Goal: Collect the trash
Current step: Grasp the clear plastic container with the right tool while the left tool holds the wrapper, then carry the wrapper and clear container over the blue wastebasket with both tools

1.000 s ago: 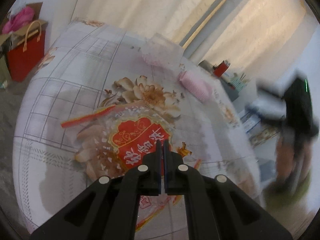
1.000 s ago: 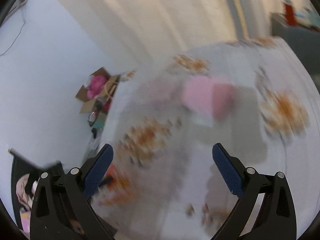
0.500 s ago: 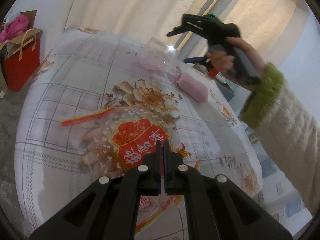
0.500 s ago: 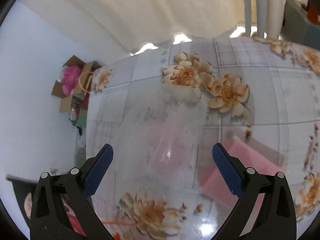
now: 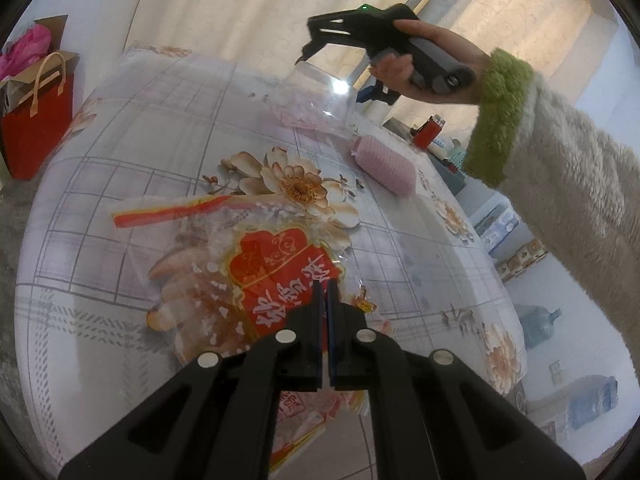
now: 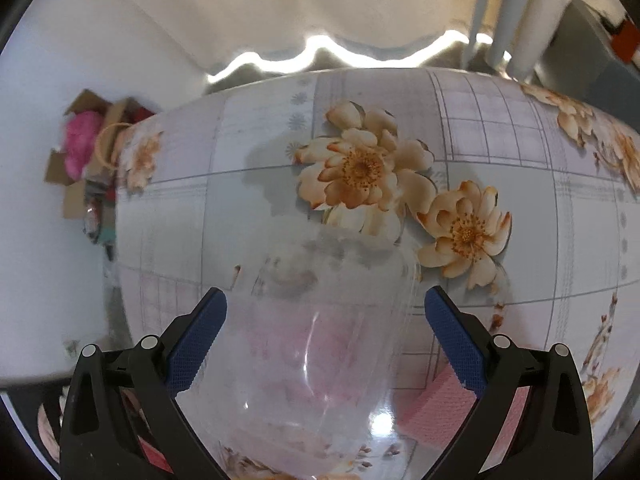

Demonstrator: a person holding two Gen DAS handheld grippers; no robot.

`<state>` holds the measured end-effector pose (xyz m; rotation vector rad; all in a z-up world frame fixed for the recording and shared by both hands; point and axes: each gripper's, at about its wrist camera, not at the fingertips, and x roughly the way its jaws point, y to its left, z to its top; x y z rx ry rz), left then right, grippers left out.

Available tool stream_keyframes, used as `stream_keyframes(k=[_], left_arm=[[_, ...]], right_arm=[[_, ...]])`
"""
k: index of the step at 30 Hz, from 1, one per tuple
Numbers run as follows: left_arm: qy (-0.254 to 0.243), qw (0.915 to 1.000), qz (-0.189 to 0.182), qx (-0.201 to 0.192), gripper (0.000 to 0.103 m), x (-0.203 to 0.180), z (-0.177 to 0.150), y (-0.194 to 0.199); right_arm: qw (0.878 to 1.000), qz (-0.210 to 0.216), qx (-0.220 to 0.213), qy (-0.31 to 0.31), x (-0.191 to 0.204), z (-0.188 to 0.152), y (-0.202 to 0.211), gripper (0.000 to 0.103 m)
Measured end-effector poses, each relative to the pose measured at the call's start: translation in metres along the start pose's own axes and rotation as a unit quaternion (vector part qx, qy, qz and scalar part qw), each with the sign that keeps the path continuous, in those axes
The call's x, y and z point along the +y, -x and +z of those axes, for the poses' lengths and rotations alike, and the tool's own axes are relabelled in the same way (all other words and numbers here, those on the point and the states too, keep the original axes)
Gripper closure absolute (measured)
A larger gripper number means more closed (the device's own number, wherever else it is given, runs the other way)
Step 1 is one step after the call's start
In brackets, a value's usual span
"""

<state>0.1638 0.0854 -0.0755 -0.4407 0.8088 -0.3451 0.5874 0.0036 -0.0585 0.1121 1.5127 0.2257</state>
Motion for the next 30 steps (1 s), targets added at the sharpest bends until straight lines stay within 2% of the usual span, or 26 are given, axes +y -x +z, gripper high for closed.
stream_keyframes(k=[2, 6, 9, 12, 16, 19, 24, 30], left_arm=[[0.001, 1.0, 0.0, 0.0, 0.102, 0.0, 0.001, -0.001], [0.006, 1.0, -0.002, 0.002, 0.102, 0.001, 0.002, -0.001], [0.005, 1.0, -0.002, 0.0, 0.102, 0.002, 0.002, 0.0], [0.01, 0.9999, -0.004, 0.0, 0.102, 0.004, 0.001, -0.001], [0.017, 0.9998, -0.006, 0.0, 0.102, 0.006, 0.001, -0.002], [0.022, 0.9997, -0.008, -0.001, 0.102, 0.008, 0.001, -0.002], [0.028, 0.9995, -0.01, -0.003, 0.102, 0.01, -0.001, 0.0], [0.033, 0.9994, -0.007, -0.006, 0.102, 0.01, -0.003, 0.002]], right_arm=[[1.0, -0.001, 0.018, -0.002, 0.006, 0.004, -0.008, 0.008], [0.999, -0.035, 0.025, 0.004, 0.016, 0.004, -0.015, 0.008], [0.999, -0.044, 0.024, 0.018, 0.024, 0.001, -0.014, 0.008], [0.995, -0.086, 0.02, 0.041, 0.037, -0.001, -0.018, 0.008], [0.993, -0.109, 0.017, 0.05, 0.036, -0.01, -0.021, 0.01], [0.994, -0.101, 0.002, 0.046, 0.029, -0.016, -0.014, 0.016], [0.993, -0.095, -0.03, 0.063, 0.021, -0.029, 0.011, 0.018], [0.993, -0.049, -0.081, 0.073, 0.016, -0.048, 0.059, 0.02]])
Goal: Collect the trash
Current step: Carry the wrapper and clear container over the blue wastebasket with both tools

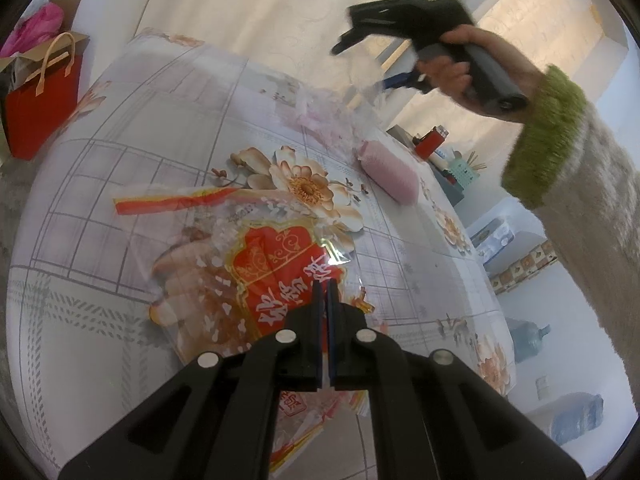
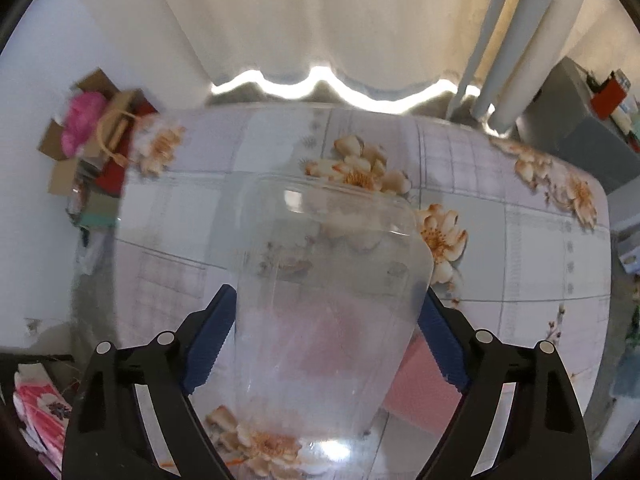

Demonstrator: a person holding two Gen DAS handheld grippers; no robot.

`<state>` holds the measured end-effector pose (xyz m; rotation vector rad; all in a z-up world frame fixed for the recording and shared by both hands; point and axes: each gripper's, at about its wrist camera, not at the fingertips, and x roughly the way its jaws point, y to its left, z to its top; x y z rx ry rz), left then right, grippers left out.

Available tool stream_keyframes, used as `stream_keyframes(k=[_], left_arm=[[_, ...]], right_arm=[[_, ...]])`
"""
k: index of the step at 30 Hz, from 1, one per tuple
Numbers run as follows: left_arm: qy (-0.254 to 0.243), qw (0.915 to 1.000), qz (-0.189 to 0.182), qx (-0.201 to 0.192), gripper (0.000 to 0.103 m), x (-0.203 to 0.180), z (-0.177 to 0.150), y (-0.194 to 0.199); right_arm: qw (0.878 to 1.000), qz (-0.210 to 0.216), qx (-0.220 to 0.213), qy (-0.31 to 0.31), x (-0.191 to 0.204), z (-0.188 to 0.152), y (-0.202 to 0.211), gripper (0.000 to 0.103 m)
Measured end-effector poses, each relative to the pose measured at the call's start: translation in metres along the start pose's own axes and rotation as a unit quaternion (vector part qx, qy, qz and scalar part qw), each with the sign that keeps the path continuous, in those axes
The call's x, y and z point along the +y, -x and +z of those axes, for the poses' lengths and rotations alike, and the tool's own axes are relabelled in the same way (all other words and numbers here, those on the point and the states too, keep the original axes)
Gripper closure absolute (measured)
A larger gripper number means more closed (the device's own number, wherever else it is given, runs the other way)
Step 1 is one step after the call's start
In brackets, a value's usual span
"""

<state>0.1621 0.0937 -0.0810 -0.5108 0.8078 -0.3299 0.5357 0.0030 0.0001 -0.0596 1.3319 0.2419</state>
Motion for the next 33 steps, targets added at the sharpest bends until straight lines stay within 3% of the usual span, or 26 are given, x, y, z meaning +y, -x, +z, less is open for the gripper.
stream_keyframes(k=[4, 10, 24, 33], left_arm=[[-0.001, 1.0, 0.004, -0.002, 0.102, -0.002, -0.002, 0.001], [-0.004, 0.9999, 0.01, -0.007, 0.102, -0.005, -0.001, 0.001], [-0.032, 0.9994, 0.007, -0.012, 0.102, -0.039, 0.002, 0.011], [-0.067, 0.9969, -0.036, -0.021, 0.102, -0.091, 0.015, 0.019]], right_arm=[[0.998, 0.028, -0.06, 0.024, -0.002, -0.02, 0.051, 0.02], [0.992, 0.066, -0.106, 0.029, -0.022, -0.057, 0.1, 0.02], [0.986, 0.127, -0.097, -0.042, -0.096, -0.192, 0.101, 0.02], [0.976, 0.133, -0.135, -0.107, -0.17, -0.25, 0.134, 0.02]])
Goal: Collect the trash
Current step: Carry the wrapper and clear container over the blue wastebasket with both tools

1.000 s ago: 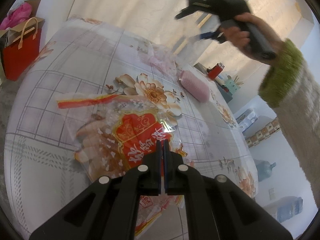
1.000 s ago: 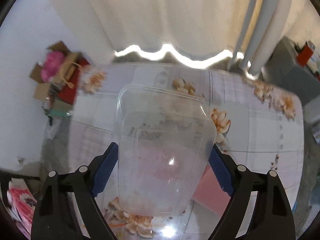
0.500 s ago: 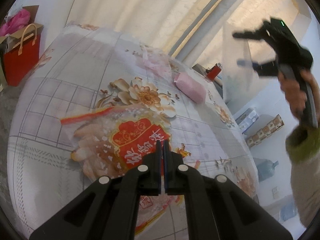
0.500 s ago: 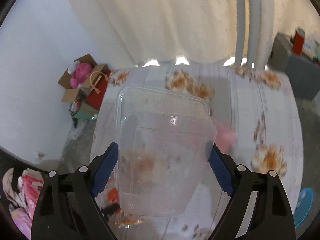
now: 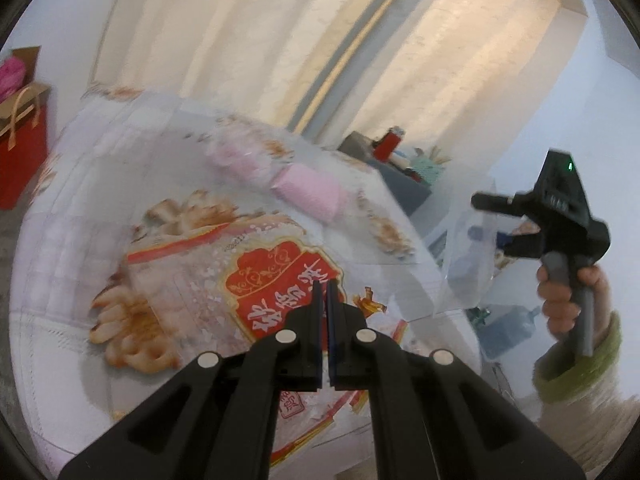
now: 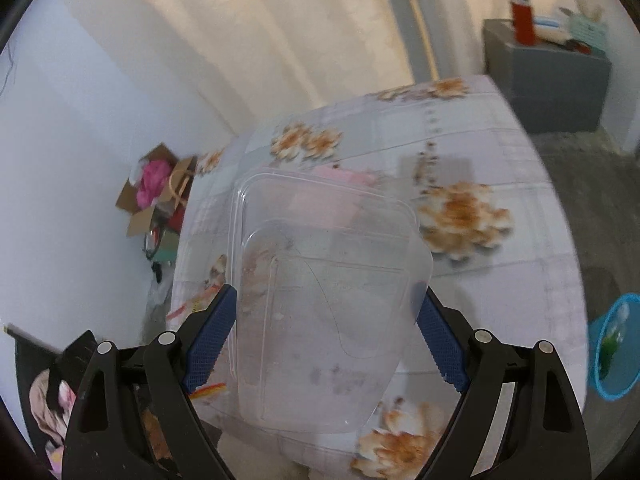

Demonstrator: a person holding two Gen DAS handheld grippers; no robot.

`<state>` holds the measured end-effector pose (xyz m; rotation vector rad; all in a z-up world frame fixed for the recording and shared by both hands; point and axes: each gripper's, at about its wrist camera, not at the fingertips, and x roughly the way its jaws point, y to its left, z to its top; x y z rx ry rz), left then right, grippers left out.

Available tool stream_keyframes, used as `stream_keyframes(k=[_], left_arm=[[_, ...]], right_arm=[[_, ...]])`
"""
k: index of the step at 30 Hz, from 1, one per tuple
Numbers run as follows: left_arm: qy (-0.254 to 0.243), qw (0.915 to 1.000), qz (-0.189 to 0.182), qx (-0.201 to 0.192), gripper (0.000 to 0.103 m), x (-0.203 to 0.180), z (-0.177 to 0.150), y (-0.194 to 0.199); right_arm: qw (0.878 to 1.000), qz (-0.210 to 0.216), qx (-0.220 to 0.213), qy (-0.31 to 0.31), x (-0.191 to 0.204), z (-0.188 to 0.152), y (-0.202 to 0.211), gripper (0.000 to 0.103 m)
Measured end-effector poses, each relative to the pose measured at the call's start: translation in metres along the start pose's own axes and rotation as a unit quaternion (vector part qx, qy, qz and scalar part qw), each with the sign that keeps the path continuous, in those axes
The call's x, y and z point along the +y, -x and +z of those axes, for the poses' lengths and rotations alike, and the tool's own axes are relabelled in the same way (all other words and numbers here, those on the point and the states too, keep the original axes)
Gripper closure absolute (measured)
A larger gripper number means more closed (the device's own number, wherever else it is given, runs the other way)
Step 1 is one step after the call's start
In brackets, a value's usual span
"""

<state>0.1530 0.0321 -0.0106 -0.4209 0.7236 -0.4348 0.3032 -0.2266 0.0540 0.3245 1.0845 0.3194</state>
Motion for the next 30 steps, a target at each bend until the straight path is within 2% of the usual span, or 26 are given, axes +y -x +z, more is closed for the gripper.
stream_keyframes(k=[8, 13, 16, 19, 24, 27, 30], left_arm=[[-0.058, 0.9963, -0.062, 0.014, 0.102, -0.073, 0.025, -0.029], [-0.104, 0.9877, -0.113, 0.031, 0.102, -0.137, 0.037, -0.063], [-0.122, 0.9801, -0.148, 0.051, 0.102, -0.177, 0.041, -0.09], [-0.135, 0.9711, -0.181, 0.076, 0.102, -0.22, 0.041, -0.123], [-0.134, 0.9528, -0.231, 0.145, 0.102, -0.289, 0.031, -0.192], [-0.127, 0.9347, -0.257, 0.21, 0.102, -0.334, 0.009, -0.25], [-0.133, 0.9231, -0.256, 0.254, 0.102, -0.378, -0.018, -0.297]], right_arm=[[0.995, -0.013, -0.07, -0.067, -0.074, -0.025, 0.078, 0.02], [0.986, -0.041, -0.118, -0.115, -0.125, -0.045, 0.131, 0.02], [0.975, -0.068, -0.148, -0.152, -0.163, -0.064, 0.166, 0.02], [0.963, -0.093, -0.167, -0.189, -0.2, -0.085, 0.192, 0.02], [0.943, -0.135, -0.184, -0.243, -0.256, -0.118, 0.219, 0.02], [0.931, -0.16, -0.183, -0.271, -0.289, -0.137, 0.227, 0.02], [0.919, -0.182, -0.179, -0.3, -0.321, -0.154, 0.229, 0.02]])
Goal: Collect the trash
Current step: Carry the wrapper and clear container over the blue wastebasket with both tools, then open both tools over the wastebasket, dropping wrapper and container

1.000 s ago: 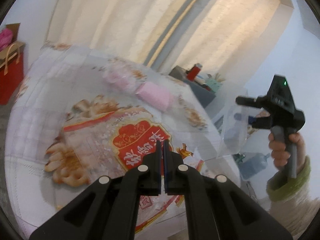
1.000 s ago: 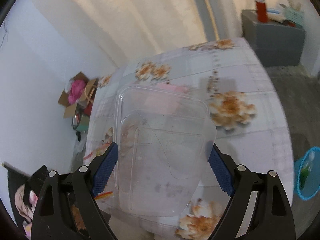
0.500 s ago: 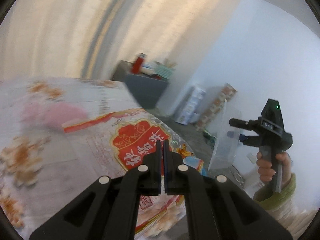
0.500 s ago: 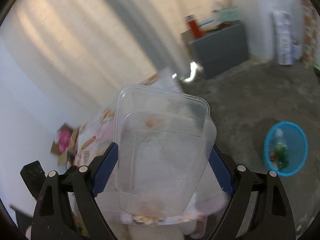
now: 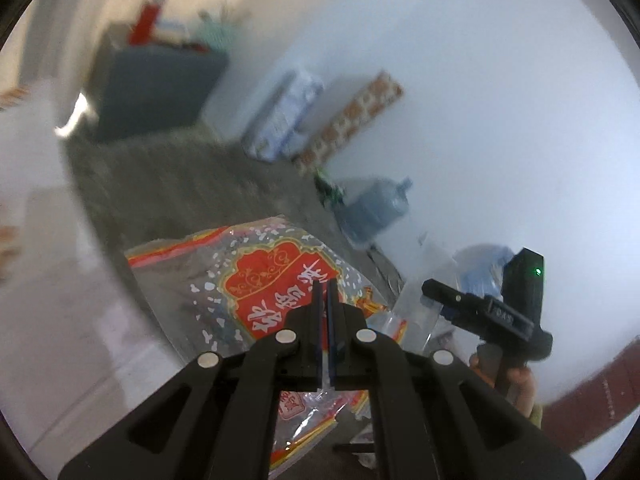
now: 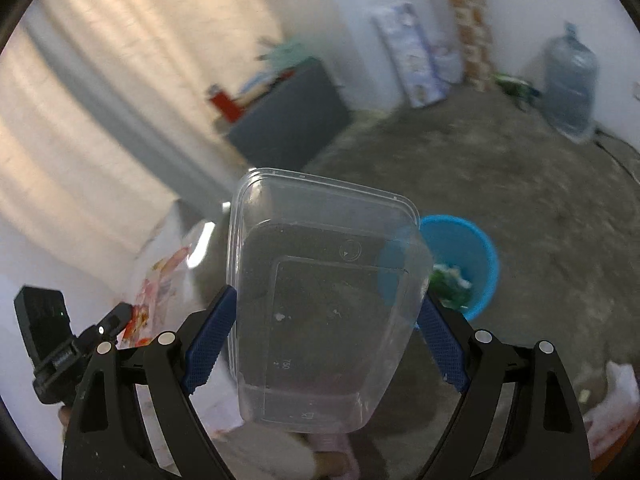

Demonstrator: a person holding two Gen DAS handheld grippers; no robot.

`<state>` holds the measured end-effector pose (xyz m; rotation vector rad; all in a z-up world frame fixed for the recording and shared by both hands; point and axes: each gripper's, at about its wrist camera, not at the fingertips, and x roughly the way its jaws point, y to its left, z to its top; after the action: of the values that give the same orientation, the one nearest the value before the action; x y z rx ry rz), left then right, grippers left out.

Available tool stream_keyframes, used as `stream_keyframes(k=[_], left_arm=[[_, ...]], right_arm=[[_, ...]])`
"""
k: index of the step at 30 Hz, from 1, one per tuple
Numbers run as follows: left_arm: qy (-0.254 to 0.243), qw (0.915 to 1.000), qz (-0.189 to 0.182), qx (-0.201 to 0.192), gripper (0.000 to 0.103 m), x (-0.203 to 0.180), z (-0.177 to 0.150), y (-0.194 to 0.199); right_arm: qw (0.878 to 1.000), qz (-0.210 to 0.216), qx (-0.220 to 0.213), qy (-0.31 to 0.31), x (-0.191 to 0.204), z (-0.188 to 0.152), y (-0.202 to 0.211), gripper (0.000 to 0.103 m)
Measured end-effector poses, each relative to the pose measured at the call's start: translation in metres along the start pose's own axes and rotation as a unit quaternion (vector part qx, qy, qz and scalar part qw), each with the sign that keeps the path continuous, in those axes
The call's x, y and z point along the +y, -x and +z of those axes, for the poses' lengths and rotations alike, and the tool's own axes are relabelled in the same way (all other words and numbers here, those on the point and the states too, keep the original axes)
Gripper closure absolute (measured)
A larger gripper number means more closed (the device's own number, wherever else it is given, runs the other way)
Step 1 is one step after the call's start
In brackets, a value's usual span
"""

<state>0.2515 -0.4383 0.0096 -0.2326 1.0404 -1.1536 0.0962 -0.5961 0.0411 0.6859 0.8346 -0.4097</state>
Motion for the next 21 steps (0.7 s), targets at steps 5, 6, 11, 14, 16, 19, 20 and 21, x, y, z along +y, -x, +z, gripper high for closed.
stream_keyframes(k=[5, 6, 11, 14, 16, 19, 20, 21], left_arm=[[-0.026, 0.9965, 0.027, 0.076, 0.102, -0.036, 0.004, -0.112], [-0.025, 0.9952, 0.034, 0.089, 0.102, -0.039, 0.005, -0.135], [-0.014, 0.9891, 0.071, 0.128, 0.102, -0.038, 0.003, -0.219], [0.008, 0.984, 0.106, 0.143, 0.101, -0.023, 0.004, -0.267], [0.011, 0.9815, 0.114, 0.153, 0.1, -0.014, 0.001, -0.286], [0.015, 0.9776, 0.133, 0.162, 0.088, -0.002, -0.001, -0.301], [0.021, 0.9788, 0.132, 0.155, 0.082, 0.001, 0.002, -0.299], [0.027, 0.9799, 0.134, 0.145, 0.071, 0.004, 0.003, -0.292]], right_arm=[[0.998, -0.039, 0.012, -0.041, -0.056, 0.007, -0.026, 0.02], [0.997, -0.05, 0.019, -0.049, -0.069, 0.008, -0.036, 0.02], [0.991, -0.08, 0.054, -0.089, -0.114, 0.019, -0.083, 0.02], [0.988, -0.095, 0.068, -0.103, -0.128, 0.024, -0.106, 0.02], [0.986, -0.098, 0.076, -0.111, -0.136, 0.029, -0.121, 0.019], [0.985, -0.094, 0.079, -0.12, -0.146, 0.034, -0.148, 0.017], [0.985, -0.087, 0.084, -0.123, -0.151, 0.034, -0.154, 0.017], [0.984, -0.083, 0.092, -0.128, -0.154, 0.033, -0.166, 0.017]])
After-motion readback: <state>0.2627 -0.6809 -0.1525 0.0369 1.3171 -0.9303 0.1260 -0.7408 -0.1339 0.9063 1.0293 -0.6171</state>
